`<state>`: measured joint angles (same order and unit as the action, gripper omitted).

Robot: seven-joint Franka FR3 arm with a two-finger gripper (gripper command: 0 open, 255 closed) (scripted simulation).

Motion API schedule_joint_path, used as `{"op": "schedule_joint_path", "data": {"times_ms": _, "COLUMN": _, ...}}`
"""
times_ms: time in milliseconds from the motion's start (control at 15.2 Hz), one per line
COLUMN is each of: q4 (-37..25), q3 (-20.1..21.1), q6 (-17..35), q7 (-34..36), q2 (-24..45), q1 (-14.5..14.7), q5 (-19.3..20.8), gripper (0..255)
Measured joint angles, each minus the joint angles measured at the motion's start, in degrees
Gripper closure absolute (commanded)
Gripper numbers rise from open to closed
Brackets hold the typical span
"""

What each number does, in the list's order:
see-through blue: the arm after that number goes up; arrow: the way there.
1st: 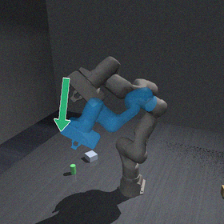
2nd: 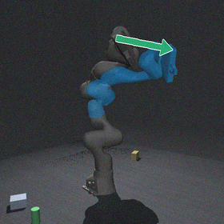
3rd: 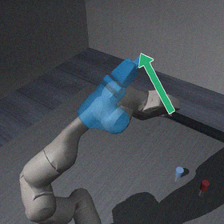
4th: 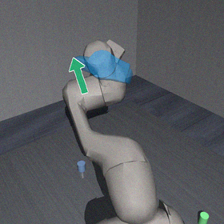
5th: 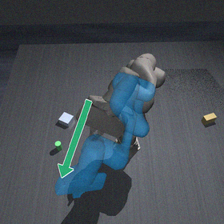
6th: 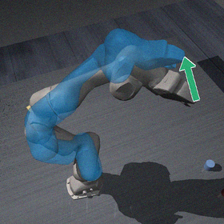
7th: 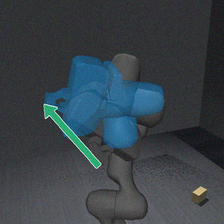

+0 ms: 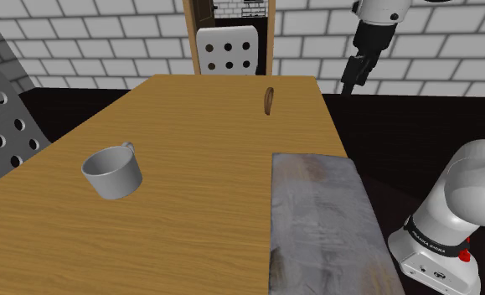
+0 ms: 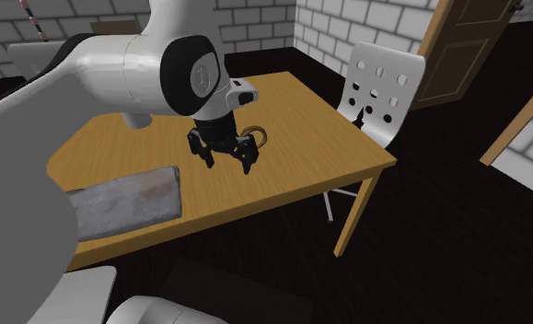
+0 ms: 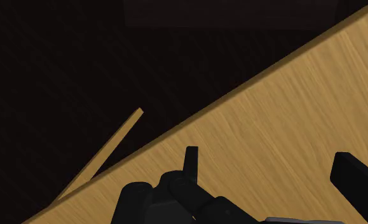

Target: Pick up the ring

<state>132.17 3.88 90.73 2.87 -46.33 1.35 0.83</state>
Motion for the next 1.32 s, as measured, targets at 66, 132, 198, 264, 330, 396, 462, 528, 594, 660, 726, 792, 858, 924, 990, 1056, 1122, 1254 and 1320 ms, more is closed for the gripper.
{"op": "schedule_joint_path", "data": {"times_ms": 66, "q4": 0.00, "q3": 0.00, "q6": 0.00, "q7": 0.00, "q2": 0.00, "q1": 0.00, "q5": 0.00, "gripper": 0}}
{"op": "schedule_joint_path", "data": {"times_ms": 132, "q4": -0.36, "q3": 0.69, "q6": 0.52, "q7": 1.33, "q2": 0.85, "q1": -0.31, "q5": -0.27, "gripper": 0}}
{"op": "schedule_joint_path", "data": {"times_ms": 198, "q4": -0.88, "q3": 1.60, "q6": 1.44, "q7": 3.37, "q2": 2.26, "q1": -0.88, "q5": -0.56, "gripper": 0}}
{"op": "schedule_joint_path", "data": {"times_ms": 264, "q4": -1.65, "q3": 2.60, "q6": 2.37, "q7": 5.74, "q2": 3.91, "q1": -1.56, "q5": -0.80, "gripper": 0}}
{"op": "schedule_joint_path", "data": {"times_ms": 330, "q4": -2.53, "q3": 3.86, "q6": 3.24, "q7": 8.49, "q2": 5.63, "q1": -2.22, "q5": -1.16, "gripper": 0}}
{"op": "schedule_joint_path", "data": {"times_ms": 396, "q4": -3.64, "q3": 5.18, "q6": 4.23, "q7": 11.43, "q2": 7.68, "q1": -2.95, "q5": -1.42, "gripper": 0}}
{"op": "schedule_joint_path", "data": {"times_ms": 462, "q4": -5.22, "q3": 6.35, "q6": 4.79, "q7": 14.28, "q2": 9.81, "q1": -3.76, "q5": -1.51, "gripper": 0}}
{"op": "schedule_joint_path", "data": {"times_ms": 528, "q4": -6.37, "q3": 7.32, "q6": 5.79, "q7": 16.97, "q2": 11.98, "q1": -4.65, "q5": -1.43, "gripper": 0}}
{"op": "schedule_joint_path", "data": {"times_ms": 594, "q4": -7.48, "q3": 8.61, "q6": 6.54, "q7": 20.03, "q2": 13.86, "q1": -5.34, "q5": -1.47, "gripper": 0}}
{"op": "schedule_joint_path", "data": {"times_ms": 660, "q4": -9.19, "q3": 9.77, "q6": 7.11, "q7": 23.04, "q2": 16.13, "q1": -6.16, "q5": -1.27, "gripper": 0}}
{"op": "schedule_joint_path", "data": {"times_ms": 726, "q4": -10.60, "q3": 10.83, "q6": 8.01, "q7": 25.98, "q2": 18.52, "q1": -7.01, "q5": -0.93, "gripper": 0}}
{"op": "schedule_joint_path", "data": {"times_ms": 792, "q4": -11.83, "q3": 11.88, "q6": 8.84, "q7": 28.98, "q2": 20.68, "q1": -7.78, "q5": -0.56, "gripper": 0}}
{"op": "schedule_joint_path", "data": {"times_ms": 858, "q4": -13.19, "q3": 12.62, "q6": 9.33, "q7": 31.70, "q2": 22.65, "q1": -8.59, "q5": -0.05, "gripper": 0}}
{"op": "schedule_joint_path", "data": {"times_ms": 924, "q4": -14.99, "q3": 13.40, "q6": 9.78, "q7": 34.48, "q2": 25.01, "q1": -9.42, "q5": 0.62, "gripper": 0}}
{"op": "schedule_joint_path", "data": {"times_ms": 990, "q4": -16.97, "q3": 14.22, "q6": 10.17, "q7": 37.38, "q2": 27.60, "q1": -10.17, "q5": 1.37, "gripper": 0}}
{"op": "schedule_joint_path", "data": {"times_ms": 1056, "q4": -19.34, "q3": 15.07, "q6": 10.07, "q7": 40.43, "q2": 30.13, "q1": -10.79, "q5": 2.17, "gripper": 0}}
{"op": "schedule_joint_path", "data": {"times_ms": 1122, "q4": -21.94, "q3": 15.90, "q6": 10.10, "q7": 43.54, "q2": 33.03, "q1": -11.38, "q5": 3.19, "gripper": 0}}
{"op": "schedule_joint_path", "data": {"times_ms": 1254, "q4": -26.77, "q3": 17.05, "q6": 9.59, "q7": 49.47, "q2": 38.10, "q1": -12.22, "q5": 5.21, "gripper": 0}}
{"op": "schedule_joint_path", "data": {"times_ms": 1320, "q4": -28.73, "q3": 17.33, "q6": 9.42, "q7": 52.22, "q2": 40.24, "q1": -12.56, "q5": 6.17, "gripper": 0}}
